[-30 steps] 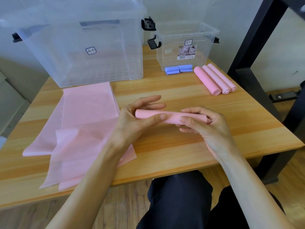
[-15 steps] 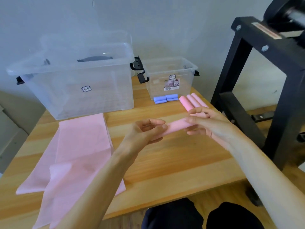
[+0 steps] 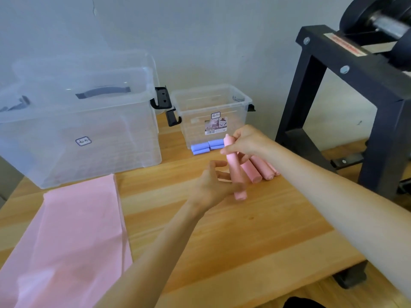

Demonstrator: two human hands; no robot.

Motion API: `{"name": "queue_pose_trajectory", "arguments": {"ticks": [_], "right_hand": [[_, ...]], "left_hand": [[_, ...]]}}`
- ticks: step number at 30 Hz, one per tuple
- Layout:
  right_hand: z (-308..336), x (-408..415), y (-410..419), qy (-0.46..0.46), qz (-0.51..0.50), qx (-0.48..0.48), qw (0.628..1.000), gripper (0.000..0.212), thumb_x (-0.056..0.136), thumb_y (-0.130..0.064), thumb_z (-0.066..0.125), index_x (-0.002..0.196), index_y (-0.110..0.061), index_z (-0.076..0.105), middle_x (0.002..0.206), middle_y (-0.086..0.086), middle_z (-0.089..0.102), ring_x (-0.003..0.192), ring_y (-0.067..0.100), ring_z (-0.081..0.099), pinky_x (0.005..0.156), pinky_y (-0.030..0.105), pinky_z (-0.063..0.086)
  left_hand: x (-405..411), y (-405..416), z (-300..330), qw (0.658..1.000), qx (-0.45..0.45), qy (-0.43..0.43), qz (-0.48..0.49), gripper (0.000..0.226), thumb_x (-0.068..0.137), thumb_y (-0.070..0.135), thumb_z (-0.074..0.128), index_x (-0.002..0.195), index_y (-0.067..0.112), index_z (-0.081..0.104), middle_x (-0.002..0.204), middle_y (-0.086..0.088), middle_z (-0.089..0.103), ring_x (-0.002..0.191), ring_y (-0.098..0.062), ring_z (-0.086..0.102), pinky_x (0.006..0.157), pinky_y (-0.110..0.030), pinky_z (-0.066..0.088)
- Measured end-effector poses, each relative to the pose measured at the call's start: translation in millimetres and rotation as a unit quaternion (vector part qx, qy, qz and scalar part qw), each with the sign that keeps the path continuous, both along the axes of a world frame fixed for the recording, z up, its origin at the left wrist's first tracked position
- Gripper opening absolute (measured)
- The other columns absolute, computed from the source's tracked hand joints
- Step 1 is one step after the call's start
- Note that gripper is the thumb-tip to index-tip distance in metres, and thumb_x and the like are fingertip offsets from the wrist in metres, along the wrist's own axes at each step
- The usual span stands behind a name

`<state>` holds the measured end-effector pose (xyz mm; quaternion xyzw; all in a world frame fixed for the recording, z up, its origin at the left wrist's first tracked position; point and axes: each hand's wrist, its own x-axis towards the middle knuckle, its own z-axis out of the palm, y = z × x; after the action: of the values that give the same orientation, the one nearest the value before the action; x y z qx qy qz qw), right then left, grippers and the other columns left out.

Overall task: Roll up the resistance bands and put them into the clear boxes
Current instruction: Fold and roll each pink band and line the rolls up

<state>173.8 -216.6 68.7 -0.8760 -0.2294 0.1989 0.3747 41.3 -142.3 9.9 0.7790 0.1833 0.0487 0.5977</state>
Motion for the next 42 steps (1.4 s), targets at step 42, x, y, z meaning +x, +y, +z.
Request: {"name": "queue_pose_trajectory", "arguments": {"ticks": [42], "right_hand": [[-51,44,32,-0.267,0.005,-0.099,0.958,0.02,0.093,-0.023,0.064,0.103,-0.007,0.07,0.106,0.007,0.068,0.1,0.029,0.061,0.083,0.037,0.052]], "left_hand": [[56,0,-29,0.974,0.228,0.016,-0.008,0.066,0.074,0.036,0.083,0.13,0.017,0.054,0.12,-0.004,0.051,0.098,-0.014,0.047,0.075,-0.022,0.035]]}}
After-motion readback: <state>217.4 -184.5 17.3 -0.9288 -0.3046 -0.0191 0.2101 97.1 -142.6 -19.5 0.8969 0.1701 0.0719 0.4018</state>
